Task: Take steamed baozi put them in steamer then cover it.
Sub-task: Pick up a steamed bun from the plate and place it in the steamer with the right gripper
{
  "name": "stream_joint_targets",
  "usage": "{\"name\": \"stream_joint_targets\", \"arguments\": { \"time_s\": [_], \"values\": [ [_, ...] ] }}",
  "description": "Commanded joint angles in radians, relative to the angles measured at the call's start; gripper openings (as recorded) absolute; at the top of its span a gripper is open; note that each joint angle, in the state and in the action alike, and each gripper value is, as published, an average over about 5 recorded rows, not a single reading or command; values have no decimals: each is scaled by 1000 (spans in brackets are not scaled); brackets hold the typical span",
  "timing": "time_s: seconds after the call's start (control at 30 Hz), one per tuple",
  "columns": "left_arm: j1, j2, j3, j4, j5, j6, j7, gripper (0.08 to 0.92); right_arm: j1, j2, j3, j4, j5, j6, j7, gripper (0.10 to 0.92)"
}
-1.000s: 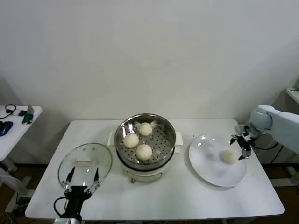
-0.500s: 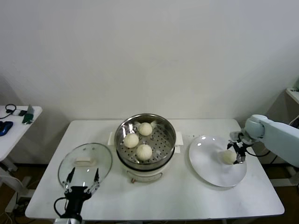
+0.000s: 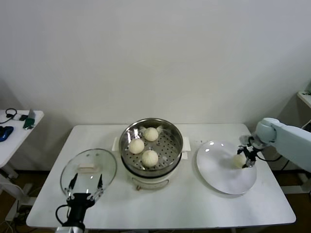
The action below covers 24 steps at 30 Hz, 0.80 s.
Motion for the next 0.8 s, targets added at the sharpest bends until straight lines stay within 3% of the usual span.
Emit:
{"name": "stream_joint_targets", "arguments": {
  "time_s": [0.03,0.2,0.33,0.53,0.8],
  "values": [
    [-6,2,3,-4,-1,3,2,823,498,-13,-403,206,258,-21,-22,696],
    [-17,7,3,-4,-5,7,5,823,877,76,-631,396,480,-63,-35,696],
    [-19,13,4,-3,-12,6,5,823,1007,177,-655,492,609,-106,-22,696],
    [-23,12,4,-11,-21,6,6,823,975,307,-524,598,741,-227,75,696],
    [-22,16,-13,-19,-42,9,6,823,777,470,-430,599,758,-300,173,696]
  ]
}}
